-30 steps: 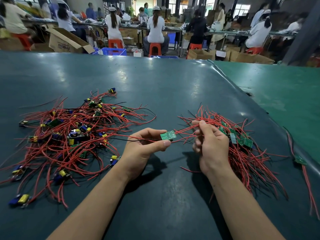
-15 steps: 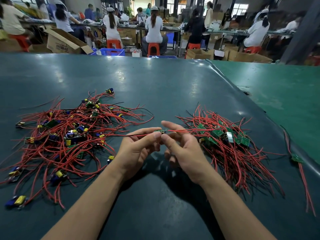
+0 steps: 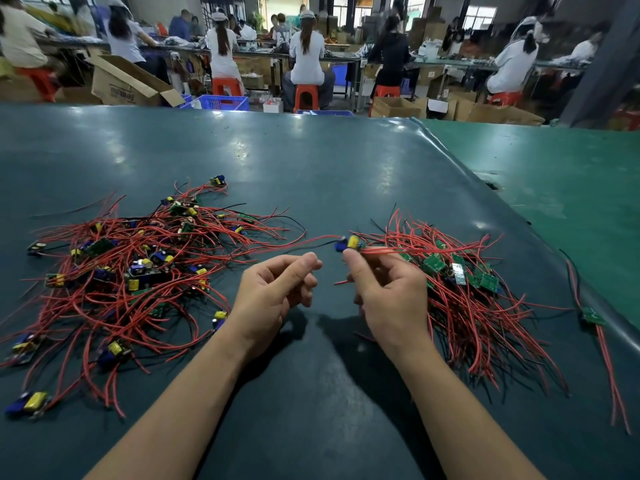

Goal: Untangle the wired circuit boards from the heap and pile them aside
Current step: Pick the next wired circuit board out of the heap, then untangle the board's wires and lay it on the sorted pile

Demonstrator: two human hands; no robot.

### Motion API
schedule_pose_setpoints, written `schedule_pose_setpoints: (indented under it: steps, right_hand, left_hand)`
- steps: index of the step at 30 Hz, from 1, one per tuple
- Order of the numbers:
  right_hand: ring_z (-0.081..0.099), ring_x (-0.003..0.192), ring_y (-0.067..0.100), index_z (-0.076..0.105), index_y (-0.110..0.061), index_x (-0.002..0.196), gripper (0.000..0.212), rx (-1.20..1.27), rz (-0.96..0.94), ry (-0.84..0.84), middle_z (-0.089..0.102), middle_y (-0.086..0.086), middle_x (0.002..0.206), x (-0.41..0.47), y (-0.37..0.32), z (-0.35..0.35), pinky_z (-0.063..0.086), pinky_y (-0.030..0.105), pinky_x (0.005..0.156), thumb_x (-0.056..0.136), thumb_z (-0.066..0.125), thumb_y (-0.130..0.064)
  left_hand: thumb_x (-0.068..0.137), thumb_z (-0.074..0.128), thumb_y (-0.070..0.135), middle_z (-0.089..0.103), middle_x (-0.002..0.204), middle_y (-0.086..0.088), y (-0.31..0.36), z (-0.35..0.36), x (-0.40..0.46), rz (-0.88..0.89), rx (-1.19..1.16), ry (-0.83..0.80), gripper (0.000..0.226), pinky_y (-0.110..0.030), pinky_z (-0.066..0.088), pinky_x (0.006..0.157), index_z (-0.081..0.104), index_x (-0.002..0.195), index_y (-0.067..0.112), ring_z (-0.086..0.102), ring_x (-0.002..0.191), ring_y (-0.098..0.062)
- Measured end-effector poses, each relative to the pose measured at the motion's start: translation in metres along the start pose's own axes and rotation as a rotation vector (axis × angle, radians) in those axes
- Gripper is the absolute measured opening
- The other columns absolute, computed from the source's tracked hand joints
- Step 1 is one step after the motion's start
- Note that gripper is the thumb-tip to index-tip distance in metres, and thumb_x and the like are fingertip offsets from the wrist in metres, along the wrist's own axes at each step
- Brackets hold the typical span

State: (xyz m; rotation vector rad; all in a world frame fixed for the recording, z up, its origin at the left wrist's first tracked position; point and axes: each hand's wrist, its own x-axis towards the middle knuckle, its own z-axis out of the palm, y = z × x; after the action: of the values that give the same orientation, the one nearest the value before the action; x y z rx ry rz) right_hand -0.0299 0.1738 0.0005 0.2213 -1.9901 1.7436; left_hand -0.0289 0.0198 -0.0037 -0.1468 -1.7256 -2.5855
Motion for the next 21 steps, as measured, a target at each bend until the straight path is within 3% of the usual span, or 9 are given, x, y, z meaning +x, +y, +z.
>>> schedule_pose_setpoints:
  steps: [5,8,11,16,19,21]
  right_hand:
    - [0.046,0.040,0.008,0.059,-0.012,0.079,0.021,0.550,0.375,0.379,0.057,0.000,0.057,0.011,-0.008,-0.009,0.036,0.019,0.034,0.095,0.063,-0.025]
    - [0.046,0.039,0.007,0.064,-0.010,0.082,0.034,0.671,0.602,0.285,0.058,-0.001,0.056,0.010,-0.006,-0.008,0.034,0.016,0.034,0.099,0.054,-0.038]
    - [0.045,0.038,0.008,0.067,-0.009,0.081,0.034,0.511,0.561,0.123,0.058,-0.002,0.056,0.005,-0.005,0.001,0.032,0.016,0.034,0.099,0.054,-0.035]
    - [0.044,0.038,0.010,0.068,-0.009,0.079,0.031,0.289,0.437,0.012,0.058,-0.005,0.055,-0.001,0.000,0.006,0.031,0.017,0.035,0.099,0.056,-0.028]
    - [0.042,0.040,0.011,0.068,-0.014,0.071,0.036,0.167,0.356,-0.044,0.058,-0.003,0.053,-0.004,0.003,0.010,0.031,0.019,0.039,0.099,0.056,-0.033]
    - [0.044,0.043,0.011,0.068,-0.016,0.068,0.041,0.100,0.301,-0.089,0.058,-0.002,0.052,-0.006,0.005,0.014,0.033,0.023,0.045,0.099,0.055,-0.039]
  left_hand:
    - [0.078,0.071,0.031,0.059,0.063,-0.005,0.001,-0.002,0.001,0.035,-0.006,0.053,0.024,-0.023,0.045,0.053,0.075,0.080,0.008,0.050,0.055,-0.015]
    - [0.080,0.073,0.032,0.058,0.063,-0.005,0.002,-0.004,0.001,0.068,0.018,0.106,0.025,-0.023,0.045,0.053,0.073,0.082,0.007,0.050,0.055,-0.014]
    - [0.087,0.068,0.028,0.058,0.061,-0.004,0.001,-0.005,0.000,0.098,0.102,0.137,0.022,-0.022,0.046,0.053,0.073,0.081,0.007,0.051,0.054,-0.014]
    - [0.090,0.069,0.018,0.067,0.063,0.003,-0.007,-0.007,-0.001,0.316,0.711,0.258,0.013,-0.026,0.049,0.058,0.072,0.078,0.015,0.061,0.058,-0.013]
    - [0.088,0.071,0.019,0.066,0.064,0.008,-0.008,-0.006,-0.006,0.418,0.876,0.255,0.011,-0.022,0.046,0.058,0.070,0.077,0.020,0.056,0.057,-0.007]
    - [0.087,0.068,0.020,0.066,0.071,0.009,-0.003,-0.010,-0.006,0.569,1.049,0.300,0.009,-0.029,0.046,0.066,0.070,0.079,0.019,0.055,0.065,-0.010]
